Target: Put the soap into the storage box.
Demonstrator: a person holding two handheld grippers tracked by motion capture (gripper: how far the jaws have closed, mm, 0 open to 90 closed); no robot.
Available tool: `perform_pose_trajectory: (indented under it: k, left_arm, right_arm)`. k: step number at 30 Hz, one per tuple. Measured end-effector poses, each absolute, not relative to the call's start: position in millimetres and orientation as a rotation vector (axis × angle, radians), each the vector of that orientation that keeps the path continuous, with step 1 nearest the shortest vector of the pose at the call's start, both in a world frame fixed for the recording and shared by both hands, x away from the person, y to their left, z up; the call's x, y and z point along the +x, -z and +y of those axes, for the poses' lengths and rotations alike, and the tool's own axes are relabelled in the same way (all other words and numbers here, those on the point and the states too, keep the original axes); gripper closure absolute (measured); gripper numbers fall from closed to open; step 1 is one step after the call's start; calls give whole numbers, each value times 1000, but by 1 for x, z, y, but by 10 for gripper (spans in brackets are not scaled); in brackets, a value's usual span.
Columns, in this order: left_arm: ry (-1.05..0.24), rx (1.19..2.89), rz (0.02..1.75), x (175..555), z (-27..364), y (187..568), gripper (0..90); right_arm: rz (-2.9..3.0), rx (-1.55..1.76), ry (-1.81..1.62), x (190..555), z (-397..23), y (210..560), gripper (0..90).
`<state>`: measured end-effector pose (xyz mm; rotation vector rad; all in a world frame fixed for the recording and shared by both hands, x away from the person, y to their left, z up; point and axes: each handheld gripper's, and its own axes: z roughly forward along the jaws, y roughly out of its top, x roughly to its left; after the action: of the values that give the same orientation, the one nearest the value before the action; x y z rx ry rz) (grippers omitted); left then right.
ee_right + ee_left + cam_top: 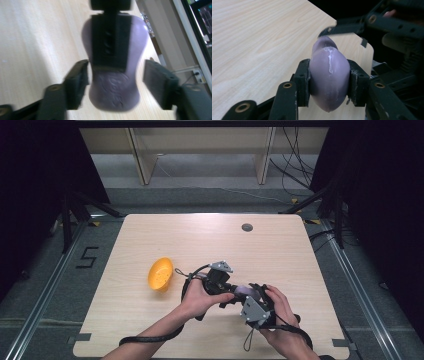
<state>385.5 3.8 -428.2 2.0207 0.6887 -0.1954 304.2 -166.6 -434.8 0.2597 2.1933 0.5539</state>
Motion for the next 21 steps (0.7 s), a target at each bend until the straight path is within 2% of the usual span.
perform_pose_trajectory:
  k: [4, 7, 21]
  left_arm:
    - [162, 2001, 692, 385, 5, 427, 586]
    - [102, 2016, 684, 383, 5, 424, 586]
    - [-16, 2001, 711, 378, 12, 424, 587]
  right_arm:
    - [2186, 283, -540, 304, -170, 435, 286]
    - [2178, 278, -544, 303, -172, 434, 284]
    - [2161, 370, -613, 288, -194, 432, 293]
